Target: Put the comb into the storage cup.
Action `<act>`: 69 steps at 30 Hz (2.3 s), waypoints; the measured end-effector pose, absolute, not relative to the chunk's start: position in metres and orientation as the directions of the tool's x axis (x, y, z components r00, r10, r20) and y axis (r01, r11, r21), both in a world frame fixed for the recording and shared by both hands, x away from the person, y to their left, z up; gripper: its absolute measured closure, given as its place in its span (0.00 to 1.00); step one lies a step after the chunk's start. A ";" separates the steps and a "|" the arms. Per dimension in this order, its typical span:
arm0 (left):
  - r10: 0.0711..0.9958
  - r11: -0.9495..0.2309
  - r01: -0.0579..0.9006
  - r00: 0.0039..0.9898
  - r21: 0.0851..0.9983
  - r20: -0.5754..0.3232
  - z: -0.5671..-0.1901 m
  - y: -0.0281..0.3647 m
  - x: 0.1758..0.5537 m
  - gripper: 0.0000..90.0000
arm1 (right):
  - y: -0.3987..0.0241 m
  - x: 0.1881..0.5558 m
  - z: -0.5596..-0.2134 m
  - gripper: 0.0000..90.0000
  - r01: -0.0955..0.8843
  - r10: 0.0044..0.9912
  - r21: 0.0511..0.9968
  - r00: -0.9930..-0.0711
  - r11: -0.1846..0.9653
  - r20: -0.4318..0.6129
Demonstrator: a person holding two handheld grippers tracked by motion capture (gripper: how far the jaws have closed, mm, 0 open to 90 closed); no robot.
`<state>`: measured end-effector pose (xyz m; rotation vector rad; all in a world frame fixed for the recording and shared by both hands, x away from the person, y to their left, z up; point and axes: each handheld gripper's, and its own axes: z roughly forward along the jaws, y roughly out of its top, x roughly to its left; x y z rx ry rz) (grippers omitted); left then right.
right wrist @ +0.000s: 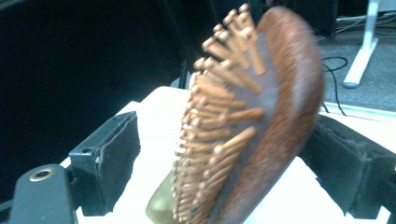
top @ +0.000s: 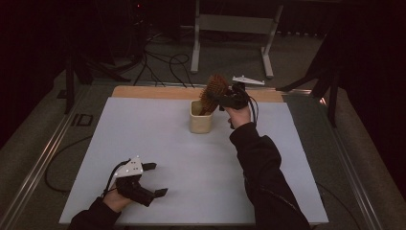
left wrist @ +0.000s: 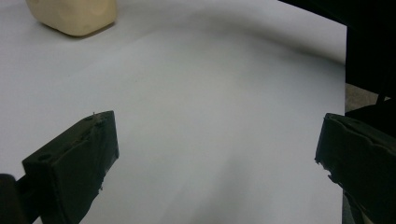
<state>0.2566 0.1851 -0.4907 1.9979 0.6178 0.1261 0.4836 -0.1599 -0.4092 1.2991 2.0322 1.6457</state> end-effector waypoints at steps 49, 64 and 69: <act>0.480 -0.369 0.368 0.862 0.854 -0.164 -0.490 0.185 0.256 0.00 | -0.207 0.450 -0.429 0.11 0.439 0.748 0.885 -0.637 0.157 0.184; 0.481 -0.369 0.365 0.862 0.855 -0.160 -0.490 0.185 0.256 0.00 | -0.223 0.432 -0.445 0.11 0.443 0.754 0.882 -0.632 0.163 0.179; 0.482 -0.371 0.366 0.861 0.854 -0.160 -0.490 0.185 0.256 0.00 | -0.228 0.421 -0.452 0.11 0.446 0.744 0.880 -0.642 0.166 0.185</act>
